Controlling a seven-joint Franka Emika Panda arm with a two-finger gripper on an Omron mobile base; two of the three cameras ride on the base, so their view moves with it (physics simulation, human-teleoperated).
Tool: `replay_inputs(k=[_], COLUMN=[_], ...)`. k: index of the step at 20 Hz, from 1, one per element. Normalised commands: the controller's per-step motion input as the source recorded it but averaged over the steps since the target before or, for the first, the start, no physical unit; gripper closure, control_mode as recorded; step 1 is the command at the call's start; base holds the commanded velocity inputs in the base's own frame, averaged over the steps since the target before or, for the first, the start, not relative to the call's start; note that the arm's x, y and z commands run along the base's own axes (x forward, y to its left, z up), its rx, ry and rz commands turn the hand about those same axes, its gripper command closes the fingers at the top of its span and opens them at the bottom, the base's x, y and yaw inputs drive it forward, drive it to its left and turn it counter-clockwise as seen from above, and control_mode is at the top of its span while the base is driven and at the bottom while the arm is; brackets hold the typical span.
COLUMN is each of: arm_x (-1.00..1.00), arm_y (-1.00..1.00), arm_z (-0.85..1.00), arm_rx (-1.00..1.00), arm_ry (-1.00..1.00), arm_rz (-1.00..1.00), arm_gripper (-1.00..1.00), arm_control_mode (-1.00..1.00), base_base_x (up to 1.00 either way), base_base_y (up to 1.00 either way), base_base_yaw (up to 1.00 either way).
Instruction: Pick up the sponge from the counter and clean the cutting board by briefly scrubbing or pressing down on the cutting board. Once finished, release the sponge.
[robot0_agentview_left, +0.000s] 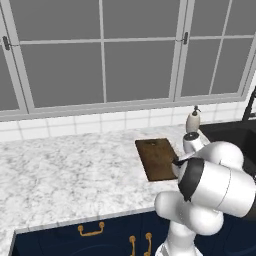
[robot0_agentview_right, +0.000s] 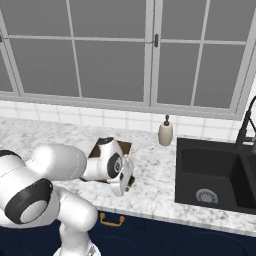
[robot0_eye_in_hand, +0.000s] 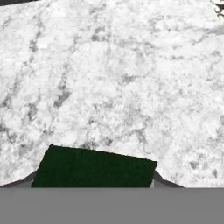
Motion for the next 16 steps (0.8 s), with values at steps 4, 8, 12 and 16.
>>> replay_inputs(k=[4, 8, 12, 16], arm_x=[-0.28, -0.39, -0.35, -0.29], arm_y=[-0.29, -0.25, -0.01, 0.03], arm_z=[-0.46, -0.30, 0.11, 0.66], arm_rx=[-0.06, -0.03, 0.00, 0.00], arm_ry=[0.04, 0.01, -0.09, -0.37], arm_rz=[-0.11, -0.13, -0.10, -0.04], arm_gripper=[1.00, 1.00, 1.00, 1.00], arm_control_mode=[-1.00, -1.00, -1.00, -1.00], base_base_x=[0.00, 0.00, 0.00, 0.00], base_base_y=[0.00, 0.00, 0.00, 0.00], base_base_yaw=[0.00, 0.00, 0.00, 0.00])
